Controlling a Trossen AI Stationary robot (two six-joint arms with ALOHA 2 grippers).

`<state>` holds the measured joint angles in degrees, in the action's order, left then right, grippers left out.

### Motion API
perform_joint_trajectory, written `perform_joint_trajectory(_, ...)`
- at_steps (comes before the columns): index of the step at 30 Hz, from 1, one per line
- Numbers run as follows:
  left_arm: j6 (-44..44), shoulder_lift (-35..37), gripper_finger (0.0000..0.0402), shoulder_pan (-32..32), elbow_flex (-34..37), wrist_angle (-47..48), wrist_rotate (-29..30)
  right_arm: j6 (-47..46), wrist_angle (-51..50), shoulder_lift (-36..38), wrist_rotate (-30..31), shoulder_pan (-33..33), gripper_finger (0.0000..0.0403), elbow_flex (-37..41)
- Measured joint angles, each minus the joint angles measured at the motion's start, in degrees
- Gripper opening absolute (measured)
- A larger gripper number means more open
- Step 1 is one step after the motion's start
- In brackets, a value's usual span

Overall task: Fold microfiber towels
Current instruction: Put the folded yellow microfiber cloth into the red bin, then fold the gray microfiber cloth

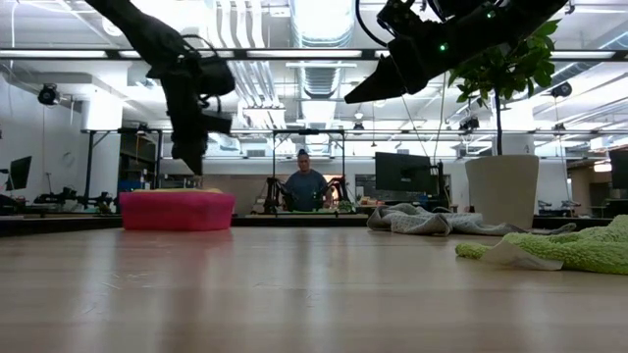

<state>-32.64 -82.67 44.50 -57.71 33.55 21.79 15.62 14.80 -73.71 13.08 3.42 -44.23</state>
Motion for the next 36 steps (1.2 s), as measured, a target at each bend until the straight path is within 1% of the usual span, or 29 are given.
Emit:
perform_joint_trajectory(4, 4.93, -0.24, 0.0001, 5.21, 0.06, 0.06, 0.29, 0.04, -0.03, 0.0, 0.0, -0.02, 0.0009, 0.0)
perform_joint_trajectory(7, 7.48, -0.42, 0.0, 7.27, 0.11, 0.32, 0.27, 0.5, -0.03, 0.0, -0.01, 0.01, 0.0009, 0.0)
perform_joint_trajectory(14, 9.95, -0.47, 0.0, 7.61, 0.25, 0.35, -0.76, 0.76, -0.01, 0.0, 0.0, 0.01, 0.0009, 0.0)
perform_joint_trajectory(17, 12.99, -0.07, 0.0, 6.26, 0.29, -0.12, -0.95, 0.84, -0.55, 0.0, 0.02, 0.01, 0.0009, 0.0)
perform_joint_trajectory(18, 13.98, 0.8, 0.0, 5.15, 0.2, 0.1, -2.01, 0.63, -1.11, 0.0, 0.06, 0.01, 0.0009, 0.0)
perform_joint_trajectory(20, 15.11, 3.43, 0.0, 1.75, -0.07, -1.08, -5.93, -0.75, -2.47, 0.0, 0.48, 0.01, 0.0009, 0.0)
perform_joint_trajectory(23, 17.23, 8.3, 0.0, -5.83, 0.0, -4.63, -10.75, -7.33, -5.45, 0.0, 0.43, 0.69, 0.0009, 0.0)
perform_joint_trajectory(29, 20.42, 14.71, 0.0, -22.49, 0.08, -9.24, -11.41, -33.19, -18.9, -1.85, 0.44, 3.47, 0.001, 0.0)
perform_joint_trajectory(32, 20.48, 15.34, 0.0, -29.46, 0.11, -11.08, -11.4, -41.84, -25.56, -3.72, 0.44, 5.58, 0.0022, 0.0)
perform_joint_trajectory(36, 20.47, 14.43, 0.0, -36.89, 0.13, -15.64, -11.24, -49.11, -32.47, -6.4, 0.01, 8.07, 0.0064, 0.03)
